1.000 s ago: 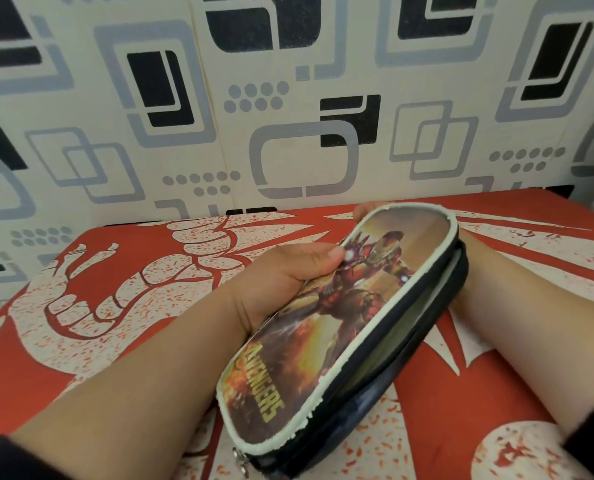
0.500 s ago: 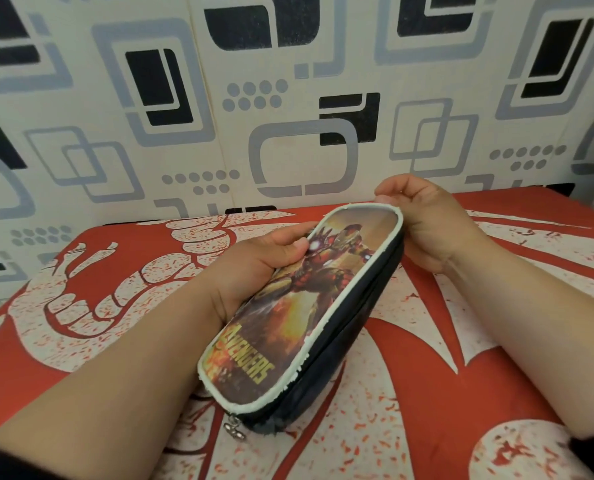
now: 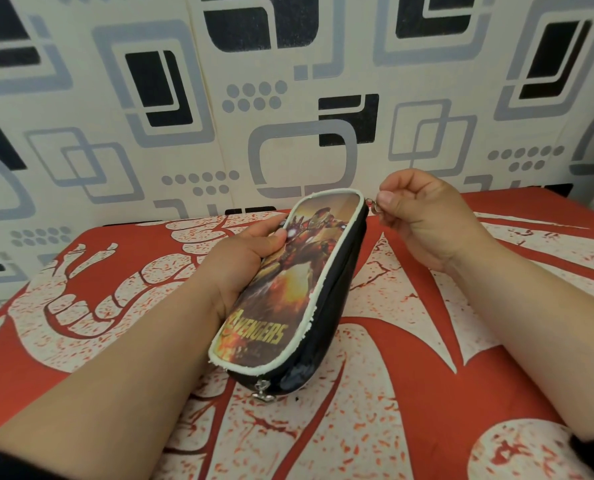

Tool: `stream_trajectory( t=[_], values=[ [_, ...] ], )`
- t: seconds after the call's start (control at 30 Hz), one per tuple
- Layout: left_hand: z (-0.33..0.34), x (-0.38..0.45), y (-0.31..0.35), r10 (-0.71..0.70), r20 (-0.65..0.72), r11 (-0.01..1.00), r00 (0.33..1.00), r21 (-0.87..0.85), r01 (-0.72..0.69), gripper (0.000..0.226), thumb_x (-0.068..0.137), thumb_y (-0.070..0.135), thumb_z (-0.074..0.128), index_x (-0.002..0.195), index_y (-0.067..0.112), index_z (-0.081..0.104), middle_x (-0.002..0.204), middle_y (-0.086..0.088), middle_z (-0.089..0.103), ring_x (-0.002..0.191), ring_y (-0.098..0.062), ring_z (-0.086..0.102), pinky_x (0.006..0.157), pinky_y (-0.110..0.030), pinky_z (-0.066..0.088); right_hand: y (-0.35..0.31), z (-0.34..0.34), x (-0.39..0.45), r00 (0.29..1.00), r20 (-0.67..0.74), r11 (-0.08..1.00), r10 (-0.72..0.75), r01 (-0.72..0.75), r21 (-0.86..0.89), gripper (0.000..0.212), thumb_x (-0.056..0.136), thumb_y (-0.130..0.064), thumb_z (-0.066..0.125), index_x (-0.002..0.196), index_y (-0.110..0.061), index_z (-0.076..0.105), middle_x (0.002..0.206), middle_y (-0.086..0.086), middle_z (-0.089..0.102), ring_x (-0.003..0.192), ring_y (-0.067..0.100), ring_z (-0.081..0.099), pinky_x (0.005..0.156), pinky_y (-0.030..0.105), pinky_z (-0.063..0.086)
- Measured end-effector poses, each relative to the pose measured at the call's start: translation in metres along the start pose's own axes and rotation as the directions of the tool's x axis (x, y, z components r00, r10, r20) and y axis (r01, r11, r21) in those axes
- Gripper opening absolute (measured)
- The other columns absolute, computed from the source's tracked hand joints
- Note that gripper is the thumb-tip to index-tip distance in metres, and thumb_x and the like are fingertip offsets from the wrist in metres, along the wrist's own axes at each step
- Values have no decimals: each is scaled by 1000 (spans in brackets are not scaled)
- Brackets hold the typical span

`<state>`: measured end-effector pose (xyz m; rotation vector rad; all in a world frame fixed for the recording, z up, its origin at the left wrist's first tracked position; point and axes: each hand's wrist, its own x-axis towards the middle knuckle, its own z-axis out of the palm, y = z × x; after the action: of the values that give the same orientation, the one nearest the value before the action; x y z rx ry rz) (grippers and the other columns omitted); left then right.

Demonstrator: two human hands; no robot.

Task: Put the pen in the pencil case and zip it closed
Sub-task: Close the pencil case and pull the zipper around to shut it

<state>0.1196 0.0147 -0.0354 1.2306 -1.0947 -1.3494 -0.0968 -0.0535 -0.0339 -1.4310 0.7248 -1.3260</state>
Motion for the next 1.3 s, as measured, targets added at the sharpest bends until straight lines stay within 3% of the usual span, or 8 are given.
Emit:
stream_trajectory(
  t=[0.27,0.53,0.6,0.8,1.07,1.3],
  values=[
    [-2,3,-3,-40,-56,999,998,-24,39,22,90,20,50,100,34,65,74,2,76,59,-16,70,43,-21,51,-1,4,-3,999,48,998,15,-11,-64,24,82,0,56,72,-21,61,53,-10,63,53,4,54,58,21,44],
    [-2,2,-5,-107,-31,987,994,-128,102,23,89,21,52,106,31,64,84,-6,76,62,-21,70,47,-28,55,-3,5,-9,999,20,923,31,-21,-385,15,78,-9,66,80,-24,65,75,3,67,65,7,62,65,20,52],
    [-1,2,-6,-89,-38,990,995,-114,84,23,89,20,51,106,30,64,79,-5,76,58,-20,69,45,-26,54,-2,5,-9,999,-2,910,36,-34,-414,13,78,-11,65,79,-24,66,75,2,67,60,1,60,59,16,51],
    [3,1,-8,-16,-134,998,991,-54,9,30,88,22,54,116,32,59,75,-1,76,59,-20,70,44,-25,52,6,7,-7,992,-24,934,124,-125,-335,18,80,-9,63,70,-24,67,48,-14,63,44,-2,51,49,17,43],
    [3,1,-8,-6,-199,1000,980,-26,1,31,88,25,55,118,33,58,71,1,76,57,-18,70,42,-23,51,5,8,-7,989,96,953,112,-79,-292,23,79,-11,64,67,-30,70,57,-13,67,52,0,56,56,19,45],
    [2,2,-7,-21,-216,999,976,-42,12,30,88,26,55,117,32,57,67,2,75,54,-17,70,41,-23,50,1,12,-10,980,187,962,73,-19,-273,22,78,-3,63,69,-23,66,55,-16,66,53,-5,57,53,9,45]
  ],
)
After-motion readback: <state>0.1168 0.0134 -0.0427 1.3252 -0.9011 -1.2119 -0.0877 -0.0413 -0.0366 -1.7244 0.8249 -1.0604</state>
